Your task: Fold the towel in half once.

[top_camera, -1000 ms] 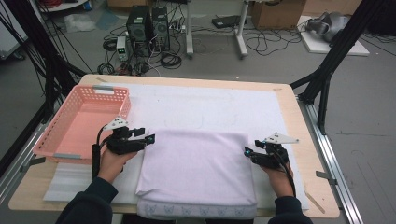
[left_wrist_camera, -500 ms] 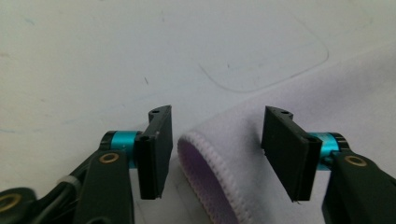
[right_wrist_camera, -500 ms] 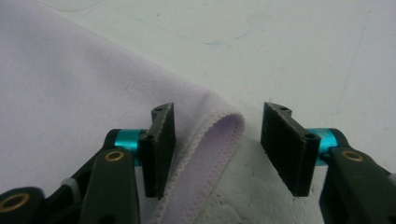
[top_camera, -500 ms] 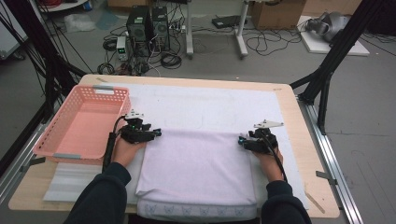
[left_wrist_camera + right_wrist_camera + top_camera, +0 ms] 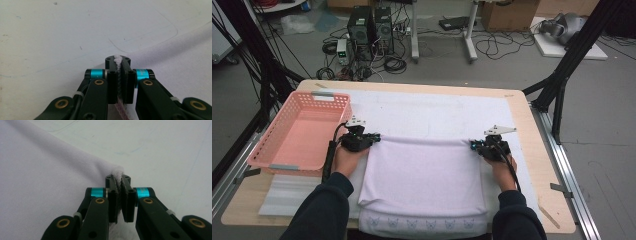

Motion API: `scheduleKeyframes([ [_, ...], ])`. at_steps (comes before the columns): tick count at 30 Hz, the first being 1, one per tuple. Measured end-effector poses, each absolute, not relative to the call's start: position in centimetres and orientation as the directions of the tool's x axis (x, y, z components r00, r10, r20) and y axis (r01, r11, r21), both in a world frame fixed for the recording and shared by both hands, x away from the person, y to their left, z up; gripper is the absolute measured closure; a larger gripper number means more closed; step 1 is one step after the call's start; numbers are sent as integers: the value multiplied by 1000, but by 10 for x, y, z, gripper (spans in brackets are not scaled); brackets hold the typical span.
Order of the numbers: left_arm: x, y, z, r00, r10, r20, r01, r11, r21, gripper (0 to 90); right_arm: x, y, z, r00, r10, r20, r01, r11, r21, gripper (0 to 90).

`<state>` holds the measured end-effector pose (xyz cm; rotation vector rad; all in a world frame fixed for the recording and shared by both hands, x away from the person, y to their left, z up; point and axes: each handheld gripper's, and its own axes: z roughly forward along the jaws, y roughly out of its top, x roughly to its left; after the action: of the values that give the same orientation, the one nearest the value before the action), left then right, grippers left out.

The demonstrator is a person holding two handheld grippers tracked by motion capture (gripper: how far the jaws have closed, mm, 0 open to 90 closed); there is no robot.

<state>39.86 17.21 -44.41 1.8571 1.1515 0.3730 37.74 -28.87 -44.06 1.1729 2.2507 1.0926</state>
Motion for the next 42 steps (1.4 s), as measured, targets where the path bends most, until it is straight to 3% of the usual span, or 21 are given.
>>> scheduleKeyframes([
  [13,450,168,-406,501,844,-192,494,-96,864,854,425,-290,-416,-500,866,-21,490,303,817,857],
  [22,459,169,-407,474,861,-185,473,-72,878,850,444,-278,-406,-466,882,-72,468,314,826,856],
  [23,459,168,-408,473,861,-188,474,-68,878,829,445,-276,-406,-461,885,-74,472,314,824,854],
  [24,459,167,-409,472,859,-198,478,-60,876,738,446,-274,-408,-454,887,-80,468,314,826,840],
  [25,458,166,-409,480,855,-199,480,-66,875,638,447,-272,-410,-447,892,-64,479,299,825,782],
  [27,455,163,-408,517,835,-187,479,-102,872,565,448,-270,-414,-434,900,-39,503,278,818,600],
  [29,450,161,-406,541,820,-187,478,-117,871,503,445,-270,-416,-438,899,-19,513,268,815,573],
  [42,377,166,-420,607,772,-186,470,-160,868,494,385,-271,-410,-540,841,17,519,317,794,543],
])
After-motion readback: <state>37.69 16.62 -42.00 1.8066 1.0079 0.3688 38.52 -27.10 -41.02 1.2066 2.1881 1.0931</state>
